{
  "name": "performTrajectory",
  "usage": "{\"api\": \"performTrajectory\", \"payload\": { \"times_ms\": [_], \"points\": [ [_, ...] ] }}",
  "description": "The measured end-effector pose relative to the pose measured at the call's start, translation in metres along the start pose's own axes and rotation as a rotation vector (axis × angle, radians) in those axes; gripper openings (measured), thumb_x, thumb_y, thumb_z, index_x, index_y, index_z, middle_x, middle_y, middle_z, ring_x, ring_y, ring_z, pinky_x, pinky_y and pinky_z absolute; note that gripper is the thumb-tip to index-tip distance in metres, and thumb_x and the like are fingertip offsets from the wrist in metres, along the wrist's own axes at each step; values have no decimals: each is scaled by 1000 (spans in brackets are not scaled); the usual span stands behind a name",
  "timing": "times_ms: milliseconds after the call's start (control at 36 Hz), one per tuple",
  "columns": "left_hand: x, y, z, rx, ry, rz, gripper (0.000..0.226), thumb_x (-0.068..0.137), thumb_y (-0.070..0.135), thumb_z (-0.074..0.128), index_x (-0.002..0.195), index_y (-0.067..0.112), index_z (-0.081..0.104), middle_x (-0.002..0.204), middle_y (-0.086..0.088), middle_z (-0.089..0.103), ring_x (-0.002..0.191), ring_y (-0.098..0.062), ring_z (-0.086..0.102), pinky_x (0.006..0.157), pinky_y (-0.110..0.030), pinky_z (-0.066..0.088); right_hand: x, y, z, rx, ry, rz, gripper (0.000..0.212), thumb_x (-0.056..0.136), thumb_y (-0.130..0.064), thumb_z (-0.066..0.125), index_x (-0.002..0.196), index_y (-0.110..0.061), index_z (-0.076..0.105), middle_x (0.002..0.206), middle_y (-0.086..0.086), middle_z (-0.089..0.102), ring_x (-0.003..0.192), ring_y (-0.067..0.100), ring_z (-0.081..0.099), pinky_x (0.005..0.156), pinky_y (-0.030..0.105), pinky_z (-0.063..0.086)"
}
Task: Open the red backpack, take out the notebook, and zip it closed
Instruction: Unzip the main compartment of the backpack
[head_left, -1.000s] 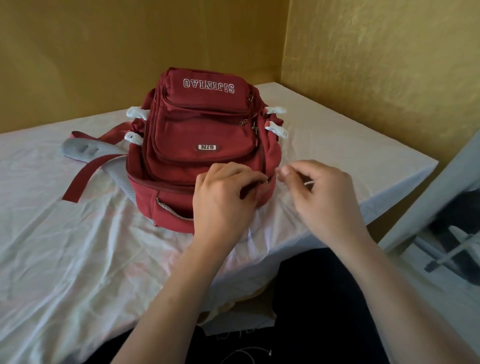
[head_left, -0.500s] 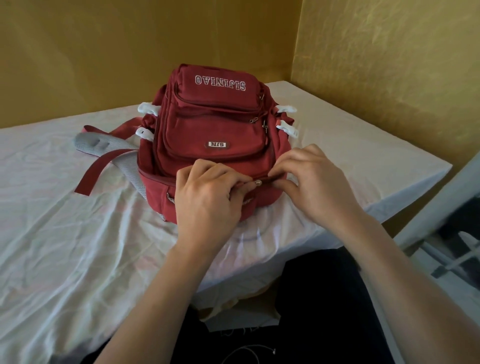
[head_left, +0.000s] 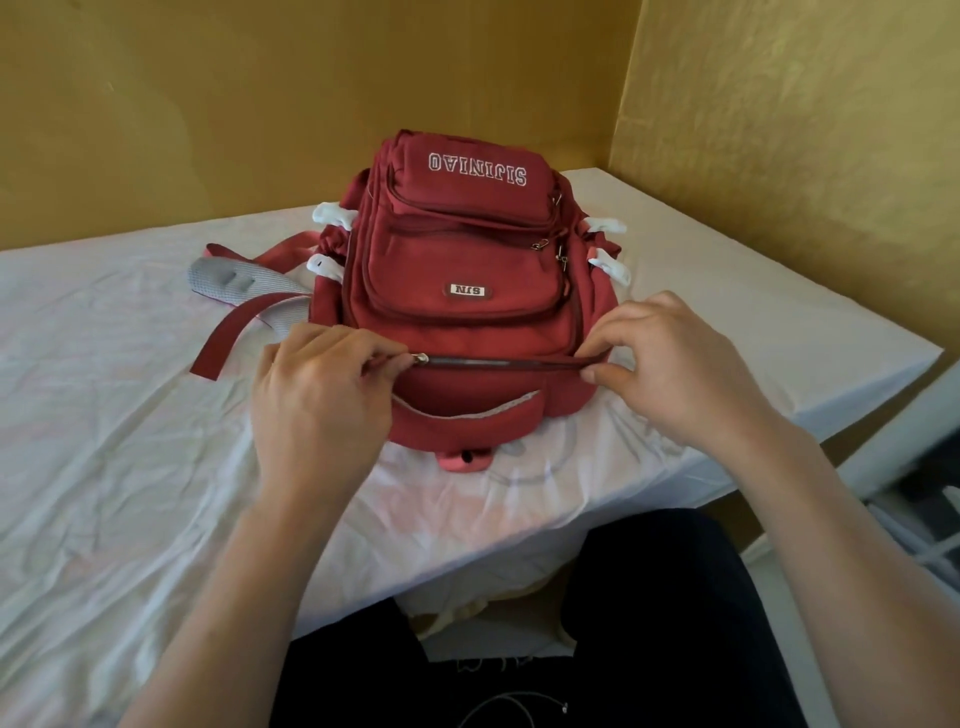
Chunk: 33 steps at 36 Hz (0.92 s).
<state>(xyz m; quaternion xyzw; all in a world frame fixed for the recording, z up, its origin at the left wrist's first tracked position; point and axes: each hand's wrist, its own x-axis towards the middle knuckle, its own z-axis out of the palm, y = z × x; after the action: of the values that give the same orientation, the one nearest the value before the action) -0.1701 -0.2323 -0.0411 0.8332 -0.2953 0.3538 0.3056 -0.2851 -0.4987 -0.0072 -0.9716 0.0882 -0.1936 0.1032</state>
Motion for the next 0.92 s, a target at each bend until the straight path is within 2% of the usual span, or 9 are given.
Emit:
{"api": "performTrajectory", "payload": {
  "times_ms": [111,194,306,444,667,722,778,806,917],
  "points": [
    [-2,-2,-6,-40,-57,-32,8,92,25,77,90,18,81,83,6,77,78,-22,68,70,-45,54,3,-4,0,35,-4,-6,17,85,-38,79,101,-30,79,106,-15,72,107,14,52,82,37,49],
    [-2,-3,-9,-54,-62,-48,9,92,25,77,91,18,82,80,4,77,75,-21,70,62,-44,55,5,-15,1,169,-2,-34,21,85,-41,78,102,-30,80,103,-15,74,101,12,57,87,40,51],
    [-1,-2,-11,-63,-76,-61,9,91,27,78,92,20,84,81,5,79,75,-20,72,63,-43,56,9,-41,10,273,22,-83,17,88,-39,76,101,-30,81,99,-15,74,97,13,62,88,42,52],
    [0,-1,-15,-123,-101,-130,9,86,30,81,93,24,84,84,8,79,79,-16,73,68,-43,57,23,-79,27,295,-6,-136,21,88,-41,76,105,-31,80,104,-12,74,104,15,65,89,44,53],
    [-1,-13,-21,-221,-124,-205,9,84,26,81,93,27,84,87,14,80,83,-6,75,74,-37,60,36,-117,41,258,-14,-174,22,84,-46,78,104,-36,78,96,-9,70,96,18,67,77,42,55],
    [-1,-18,-24,-215,-122,-223,9,84,27,80,92,30,84,85,18,78,81,0,72,76,-28,58,38,-118,42,244,0,-159,22,83,-47,78,102,-36,77,95,-9,71,97,18,67,78,41,55],
    [1,-22,-27,-164,-78,-232,7,82,29,82,88,32,83,79,20,77,78,2,69,69,-11,50,38,-117,41,251,7,-140,23,82,-49,78,101,-36,77,95,-10,71,96,18,67,78,42,55],
    [2,-24,-28,-139,-60,-252,5,82,30,82,86,32,83,77,19,76,77,1,68,66,-9,46,38,-117,42,253,12,-133,23,82,-50,77,101,-36,77,95,-10,71,96,18,67,78,43,55],
    [8,-35,-28,-10,-52,-356,9,83,37,82,84,29,83,77,9,78,75,-14,71,63,-29,48,35,-117,44,272,30,-120,22,83,-50,77,99,-35,77,89,-11,67,90,16,66,76,42,55]
  ]
}}
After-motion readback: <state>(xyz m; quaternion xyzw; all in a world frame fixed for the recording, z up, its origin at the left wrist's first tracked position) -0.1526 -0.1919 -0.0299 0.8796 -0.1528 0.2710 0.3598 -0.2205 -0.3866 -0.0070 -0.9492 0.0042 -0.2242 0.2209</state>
